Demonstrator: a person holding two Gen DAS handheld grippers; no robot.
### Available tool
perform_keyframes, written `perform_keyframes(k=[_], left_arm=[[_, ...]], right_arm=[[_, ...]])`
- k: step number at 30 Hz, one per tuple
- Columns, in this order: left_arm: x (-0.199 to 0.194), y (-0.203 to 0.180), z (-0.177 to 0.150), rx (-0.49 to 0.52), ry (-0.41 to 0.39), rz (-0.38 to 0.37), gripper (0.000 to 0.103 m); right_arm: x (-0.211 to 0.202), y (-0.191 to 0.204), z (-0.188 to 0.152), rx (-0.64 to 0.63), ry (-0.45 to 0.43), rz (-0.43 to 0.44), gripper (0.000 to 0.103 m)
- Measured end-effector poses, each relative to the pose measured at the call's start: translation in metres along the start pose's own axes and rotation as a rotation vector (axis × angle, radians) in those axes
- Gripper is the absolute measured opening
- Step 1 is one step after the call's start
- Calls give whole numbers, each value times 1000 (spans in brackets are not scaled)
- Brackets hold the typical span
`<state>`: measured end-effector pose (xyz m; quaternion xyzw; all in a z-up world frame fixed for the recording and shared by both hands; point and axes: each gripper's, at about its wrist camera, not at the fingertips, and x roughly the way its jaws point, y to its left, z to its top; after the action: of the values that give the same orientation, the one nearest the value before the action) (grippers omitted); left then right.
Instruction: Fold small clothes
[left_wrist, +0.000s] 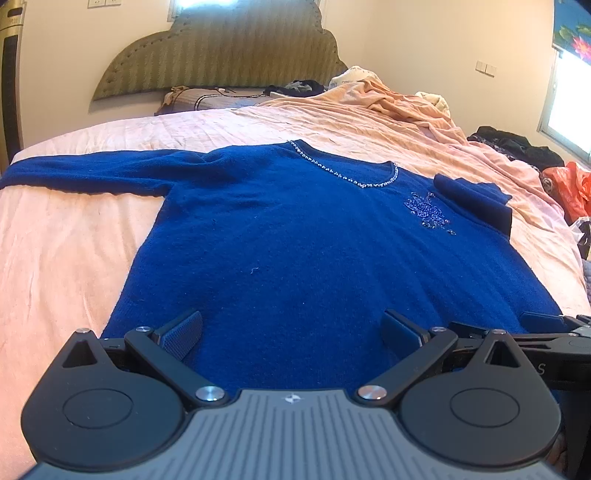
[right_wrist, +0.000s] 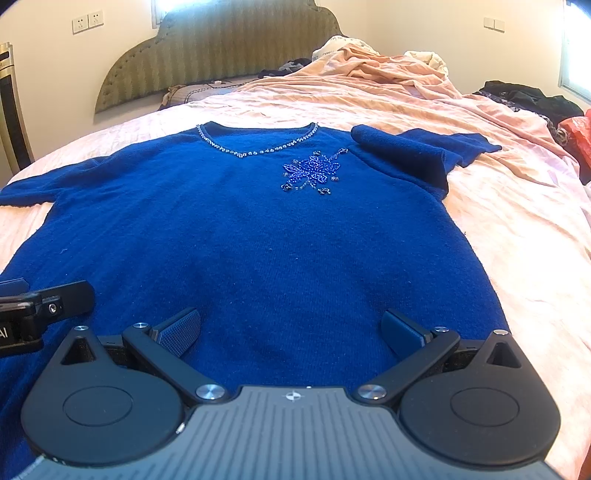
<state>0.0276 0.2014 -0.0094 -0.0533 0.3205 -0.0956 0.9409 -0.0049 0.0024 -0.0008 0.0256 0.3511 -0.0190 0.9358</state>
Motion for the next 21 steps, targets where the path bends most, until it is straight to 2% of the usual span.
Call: perform_keyframes(k=[12, 21], left_arm=[[0, 3, 0, -3, 2, -14, 103], [5, -9, 1, 73, 39, 30, 103]], right_arm=[[-2, 2, -2, -3, -8, -6, 102], [-2, 3, -2, -3, -9, -5, 102]])
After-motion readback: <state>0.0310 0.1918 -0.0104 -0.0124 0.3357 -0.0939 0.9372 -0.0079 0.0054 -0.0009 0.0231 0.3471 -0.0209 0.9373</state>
